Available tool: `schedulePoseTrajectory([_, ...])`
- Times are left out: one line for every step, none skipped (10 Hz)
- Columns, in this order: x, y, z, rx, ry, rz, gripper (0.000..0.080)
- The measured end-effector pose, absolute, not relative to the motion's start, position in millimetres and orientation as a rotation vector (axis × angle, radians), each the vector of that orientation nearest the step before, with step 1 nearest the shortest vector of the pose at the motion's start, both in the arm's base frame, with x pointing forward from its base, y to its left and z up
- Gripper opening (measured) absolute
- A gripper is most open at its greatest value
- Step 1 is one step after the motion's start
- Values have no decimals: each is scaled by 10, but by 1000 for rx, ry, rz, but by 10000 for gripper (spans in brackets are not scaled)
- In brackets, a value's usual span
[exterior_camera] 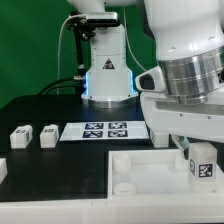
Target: Assemble one leg
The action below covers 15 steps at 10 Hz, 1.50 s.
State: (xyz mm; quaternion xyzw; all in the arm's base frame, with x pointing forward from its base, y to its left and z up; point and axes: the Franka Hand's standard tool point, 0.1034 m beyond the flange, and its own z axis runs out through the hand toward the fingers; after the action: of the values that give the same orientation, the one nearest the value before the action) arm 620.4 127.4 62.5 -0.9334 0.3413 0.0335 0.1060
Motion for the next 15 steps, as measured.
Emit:
schedulePoseTrajectory([6230,1227,648,-2874,741,56,649])
schedulePoseTrajectory([6251,1221,675,-2954,528,32,649])
schedulePoseTrajectory([6254,1250,687,-2998,350,11,649])
schedulePoseTrajectory([6248,1270,684,-3010,274,7,649])
schedulePoseTrajectory([6250,1249,680,-3010,273,8,649])
schedulePoseTrajectory([6250,1248,679,-3010,276,8,649])
schedulePoseTrajectory([6249,1249,677,-3010,282,9,511])
schedulePoseTrajectory([6246,1266,677,-2978,466,23,371])
schedulePoseTrajectory([6243,1220,669,-2953,637,35,371])
schedulePoseTrajectory([6233,1197,655,-2927,765,47,298])
schedulePoseTrajectory([6232,1202,654,-2886,906,56,297])
schedulePoseTrajectory([6232,1205,654,-2845,1028,64,297])
schedulePoseTrajectory([6231,1211,653,-2802,1130,74,296])
schedulePoseTrajectory([6230,1215,653,-2745,1259,85,296])
schedulePoseTrajectory([6233,1222,656,-2675,1391,100,296])
